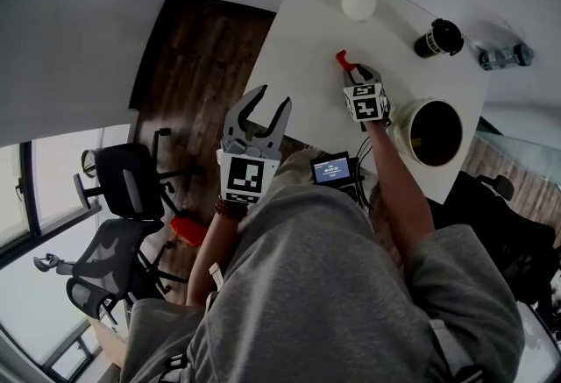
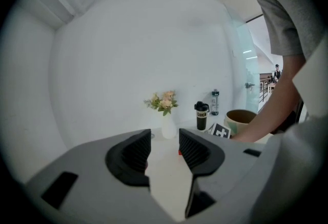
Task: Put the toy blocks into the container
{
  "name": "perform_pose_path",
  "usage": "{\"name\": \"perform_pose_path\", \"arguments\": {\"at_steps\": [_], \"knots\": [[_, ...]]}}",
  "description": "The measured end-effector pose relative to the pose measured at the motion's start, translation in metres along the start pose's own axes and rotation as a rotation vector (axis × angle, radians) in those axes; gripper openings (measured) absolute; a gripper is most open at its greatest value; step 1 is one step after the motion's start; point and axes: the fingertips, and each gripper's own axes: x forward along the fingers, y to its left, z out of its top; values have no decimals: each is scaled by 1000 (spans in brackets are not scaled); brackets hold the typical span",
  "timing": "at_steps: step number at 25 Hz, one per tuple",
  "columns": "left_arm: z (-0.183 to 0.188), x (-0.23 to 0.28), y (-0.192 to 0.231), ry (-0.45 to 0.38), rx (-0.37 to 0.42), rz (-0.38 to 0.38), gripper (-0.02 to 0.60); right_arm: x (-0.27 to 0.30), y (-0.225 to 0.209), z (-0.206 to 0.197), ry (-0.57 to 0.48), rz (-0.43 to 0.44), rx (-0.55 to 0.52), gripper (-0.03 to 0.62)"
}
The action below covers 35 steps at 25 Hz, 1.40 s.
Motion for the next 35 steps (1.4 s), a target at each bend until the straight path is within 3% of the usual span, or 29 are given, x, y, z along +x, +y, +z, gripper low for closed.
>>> {"name": "perform_pose_path", "arguments": {"at_steps": [8, 19, 25, 35], "knots": [[19, 23, -15, -45, 17, -77, 176, -53, -5, 45, -142, -1, 55, 129], [46, 55, -55, -110, 53, -214, 176, -177, -2, 95, -364, -52, 118, 129], [68, 77, -96, -160, 79, -331, 176, -242, -24, 105, -449, -167, 110, 129], [94, 94, -178, -219, 130, -541, 175, -332, -84, 70, -493, -399, 160, 129]]}}
